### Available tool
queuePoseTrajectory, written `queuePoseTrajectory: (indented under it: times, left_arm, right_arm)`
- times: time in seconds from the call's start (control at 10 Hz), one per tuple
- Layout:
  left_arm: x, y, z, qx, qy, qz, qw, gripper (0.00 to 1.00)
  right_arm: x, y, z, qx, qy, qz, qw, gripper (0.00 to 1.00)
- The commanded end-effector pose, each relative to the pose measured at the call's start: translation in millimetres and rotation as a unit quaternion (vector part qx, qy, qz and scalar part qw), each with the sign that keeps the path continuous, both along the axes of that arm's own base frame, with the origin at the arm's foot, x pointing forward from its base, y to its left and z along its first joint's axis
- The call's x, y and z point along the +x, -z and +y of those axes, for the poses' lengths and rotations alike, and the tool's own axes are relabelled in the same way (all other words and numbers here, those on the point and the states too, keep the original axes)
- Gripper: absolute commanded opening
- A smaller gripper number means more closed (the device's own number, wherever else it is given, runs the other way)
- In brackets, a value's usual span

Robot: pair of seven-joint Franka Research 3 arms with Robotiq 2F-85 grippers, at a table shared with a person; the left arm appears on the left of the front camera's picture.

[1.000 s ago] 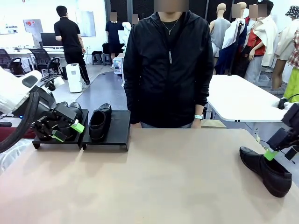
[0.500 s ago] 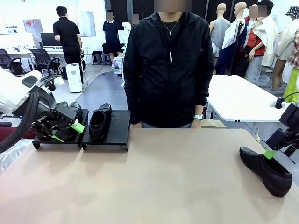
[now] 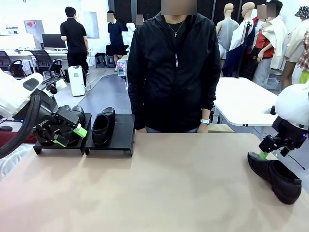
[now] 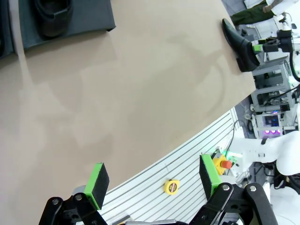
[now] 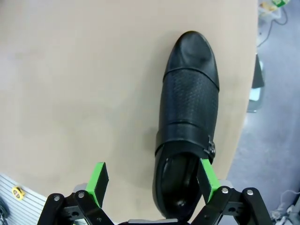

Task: Organize the shoes by placing them on the stand.
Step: Pick up one Shoe and place it in the middle of the table.

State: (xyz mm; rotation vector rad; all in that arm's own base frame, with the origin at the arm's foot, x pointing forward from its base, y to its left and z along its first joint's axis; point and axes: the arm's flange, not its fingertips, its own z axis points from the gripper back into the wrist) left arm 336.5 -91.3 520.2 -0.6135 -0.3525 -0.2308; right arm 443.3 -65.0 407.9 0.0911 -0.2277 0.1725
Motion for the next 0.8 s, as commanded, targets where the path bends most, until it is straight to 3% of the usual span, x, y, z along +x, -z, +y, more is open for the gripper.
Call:
queuePoseTrajectory:
  times: [0.0,0.2,0.7]
  left_arm:
    - [-4.3,8.0,-0.2,-0.011,0.002,-0.009,1.000,1.00]
    - [-4.3,8.0,-0.2,-0.011,0.002,-0.009,1.000,1.00]
    - [-4.3,8.0,-0.2,-0.011,0.002,-0.009,1.000,1.00]
  right_arm:
    - [12.2,6.2,-4.1,0.009,0.024,-0.012,1.000,1.00]
    - [17.3,20.1,-11.9,0.007,0.027,-0.020,0.999,1.00]
    - [34.1,49.4,-19.2,0.041,0.009,0.005,0.999,1.00]
